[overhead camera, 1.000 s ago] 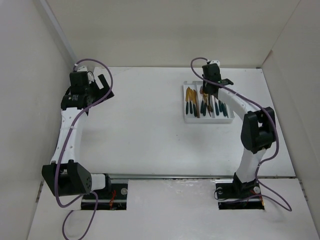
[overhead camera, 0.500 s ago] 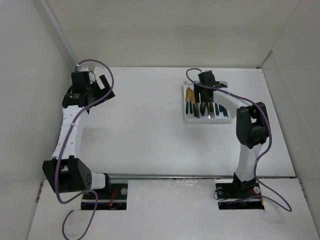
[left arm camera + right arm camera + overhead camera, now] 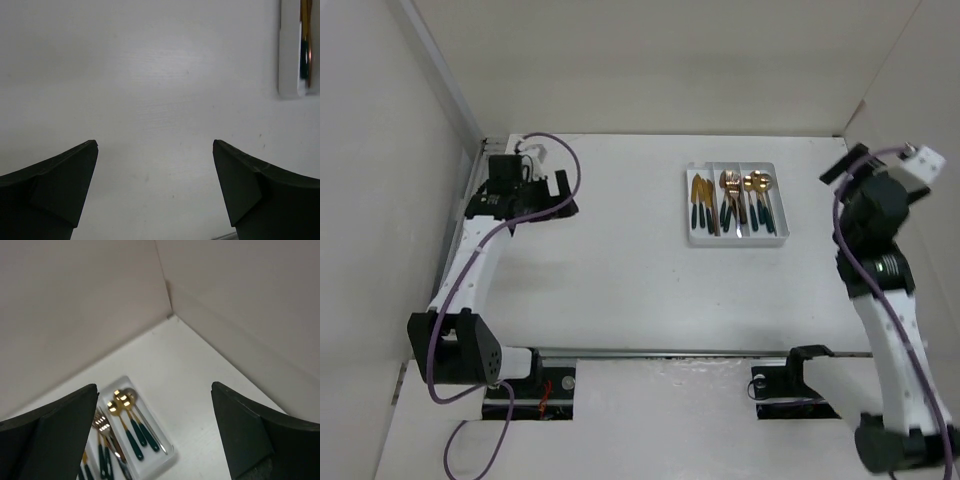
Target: Sort the eating utensils into containers
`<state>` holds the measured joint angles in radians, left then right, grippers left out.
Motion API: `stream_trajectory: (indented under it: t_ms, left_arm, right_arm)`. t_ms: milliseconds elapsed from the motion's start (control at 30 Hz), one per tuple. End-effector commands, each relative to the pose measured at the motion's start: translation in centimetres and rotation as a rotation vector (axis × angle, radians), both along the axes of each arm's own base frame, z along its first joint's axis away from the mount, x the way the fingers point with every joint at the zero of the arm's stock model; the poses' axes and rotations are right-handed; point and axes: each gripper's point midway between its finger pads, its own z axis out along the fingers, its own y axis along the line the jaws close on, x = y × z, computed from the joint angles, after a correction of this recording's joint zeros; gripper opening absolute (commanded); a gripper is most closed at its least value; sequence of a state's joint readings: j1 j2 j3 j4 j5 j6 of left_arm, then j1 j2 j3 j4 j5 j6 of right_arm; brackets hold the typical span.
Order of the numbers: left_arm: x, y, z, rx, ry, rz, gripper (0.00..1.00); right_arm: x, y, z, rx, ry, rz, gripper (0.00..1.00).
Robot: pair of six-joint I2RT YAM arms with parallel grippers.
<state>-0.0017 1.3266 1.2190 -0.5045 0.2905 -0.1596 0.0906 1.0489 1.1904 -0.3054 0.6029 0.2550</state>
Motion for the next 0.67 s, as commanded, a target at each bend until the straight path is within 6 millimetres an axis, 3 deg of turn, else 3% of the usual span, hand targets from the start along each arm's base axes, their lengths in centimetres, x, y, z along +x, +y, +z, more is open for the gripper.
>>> stream_trajectory:
  t_ms: [0,67,233,267,333,400,633]
  left_arm:
    - [-2.1,-4.1,-1.7,0.046,-0.018,-0.287,0.99]
    - [-2.0,-3.4,-2.1,0.141,-0.057,-0.281,0.99]
    - [-3.3,-1.7,-2.8,0.241,-0.148,-0.233,0.99]
    - [-4.1,-1.3,-4.0,0.252,-0.121,-0.224,0.99]
    - [-4.2,-1.2,-4.4,0.236,-0.138,-0.192,0.99]
    - [-4.6,-1.3,-3.4,0.241,-0.175,-0.188,0.99]
    - [-5.0,-0.3,-1.8,0.26,-0.266,-0.139,0.99]
  right_arm:
    - [-5.2,-1.4,-1.4,0.026,-0.084,-0.086,1.0]
    - [-7.0,-1.2,-3.5,0.034,-0.055,-0.062,1.0]
    - [-11.1,-0.1,-6.0,0.171,-0.053,-0.019,1.0]
    - [-11.6,-0.1,-6.1,0.188,-0.056,-0.023,1.0]
    - [-12.3,-0.1,-6.2,0.197,-0.058,-0.025,1.0]
    - [-13.1,-0.2,-6.2,0.198,-0.064,-0.024,1.0]
    - [-13.1,-0.1,-6.3,0.281,-0.052,-0.063,1.0]
